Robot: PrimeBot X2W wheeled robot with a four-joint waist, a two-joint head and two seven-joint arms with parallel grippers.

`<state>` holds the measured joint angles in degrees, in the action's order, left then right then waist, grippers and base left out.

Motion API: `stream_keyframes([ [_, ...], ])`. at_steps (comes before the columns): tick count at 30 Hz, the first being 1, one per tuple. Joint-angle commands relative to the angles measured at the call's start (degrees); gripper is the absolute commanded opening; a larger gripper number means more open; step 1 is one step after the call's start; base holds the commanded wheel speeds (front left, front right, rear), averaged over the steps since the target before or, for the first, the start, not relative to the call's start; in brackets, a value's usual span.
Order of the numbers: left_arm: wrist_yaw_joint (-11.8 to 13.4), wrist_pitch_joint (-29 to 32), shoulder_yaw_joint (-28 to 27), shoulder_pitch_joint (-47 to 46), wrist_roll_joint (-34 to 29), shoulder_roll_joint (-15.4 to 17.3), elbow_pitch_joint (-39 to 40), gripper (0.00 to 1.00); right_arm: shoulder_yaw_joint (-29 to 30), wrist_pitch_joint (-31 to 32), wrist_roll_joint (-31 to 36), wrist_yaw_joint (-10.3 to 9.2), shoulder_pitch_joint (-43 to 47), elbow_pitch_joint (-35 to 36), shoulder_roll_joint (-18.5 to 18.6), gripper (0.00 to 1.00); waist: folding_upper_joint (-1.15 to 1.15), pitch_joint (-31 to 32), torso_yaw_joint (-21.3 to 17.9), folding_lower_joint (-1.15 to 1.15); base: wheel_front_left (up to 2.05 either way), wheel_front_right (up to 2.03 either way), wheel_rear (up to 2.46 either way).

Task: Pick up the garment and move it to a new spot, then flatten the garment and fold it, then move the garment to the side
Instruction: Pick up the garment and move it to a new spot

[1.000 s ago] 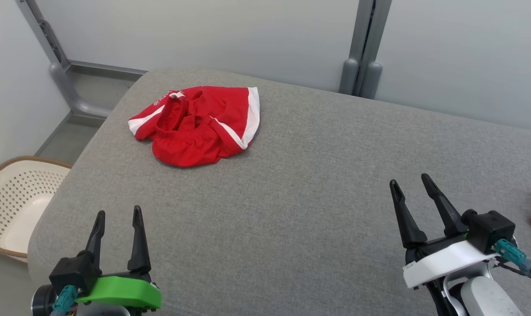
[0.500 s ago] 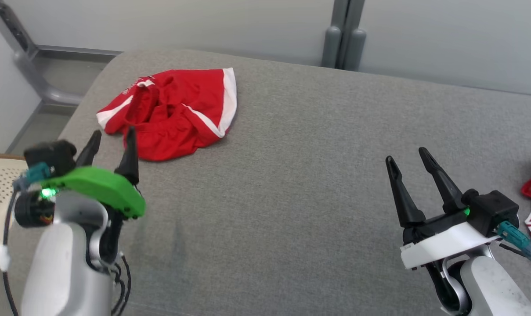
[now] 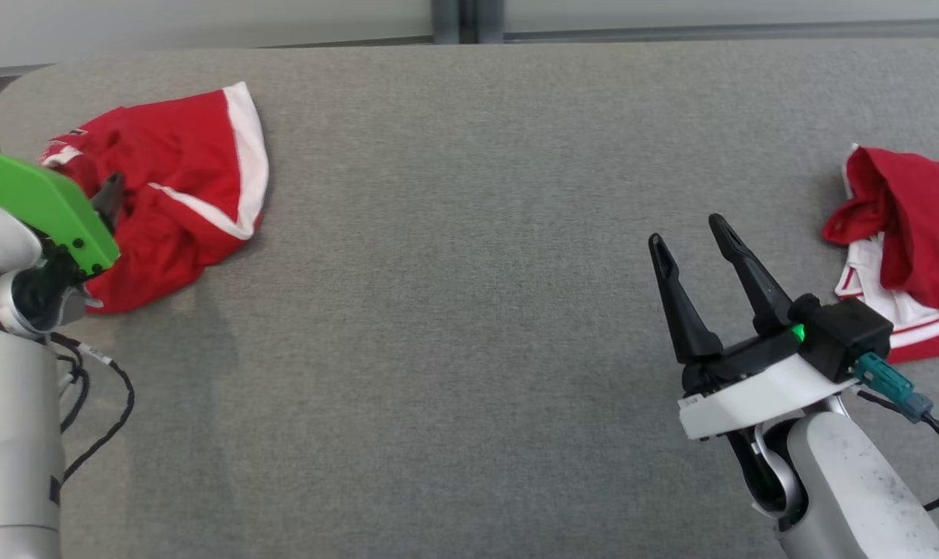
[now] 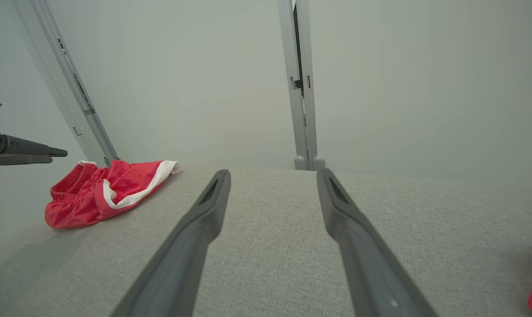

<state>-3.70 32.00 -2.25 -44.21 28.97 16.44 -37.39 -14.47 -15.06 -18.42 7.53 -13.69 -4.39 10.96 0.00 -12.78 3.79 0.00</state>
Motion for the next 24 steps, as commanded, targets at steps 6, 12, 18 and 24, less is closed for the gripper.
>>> stream_keyframes([
  [6, -0.1, 5.0, -2.8, -5.6, 3.7, 4.1, -10.1, 1.00, -1.6, -0.1, 0.0, -0.08, -2.8, -0.2, -1.0, 1.00, 0.00, -7.6, -11.0, 0.00, 0.00, 0.00, 0.00],
  [12, 1.4, 8.6, -2.1, -6.8, 3.2, 5.8, -16.7, 1.00, -2.0, -0.1, -0.1, -0.08, -3.1, -0.7, -1.9, 1.00, 0.00, -8.3, -13.0, 0.00, 0.00, 0.00, 0.00],
  [18, 0.5, 7.1, -0.1, -7.4, 1.3, 6.1, -19.2, 0.00, -1.2, -0.1, 0.3, -0.08, -2.1, -1.1, -2.1, 1.00, 0.00, -6.5, -12.5, 0.00, 0.00, 0.00, 0.00],
  [24, -1.6, 3.6, 4.1, -8.6, -1.7, 5.9, -18.8, 0.00, -1.5, -0.1, -0.1, -0.08, -0.7, -2.0, -2.3, 1.00, 0.00, -1.7, -11.0, 0.00, 0.00, 0.00, 0.00],
])
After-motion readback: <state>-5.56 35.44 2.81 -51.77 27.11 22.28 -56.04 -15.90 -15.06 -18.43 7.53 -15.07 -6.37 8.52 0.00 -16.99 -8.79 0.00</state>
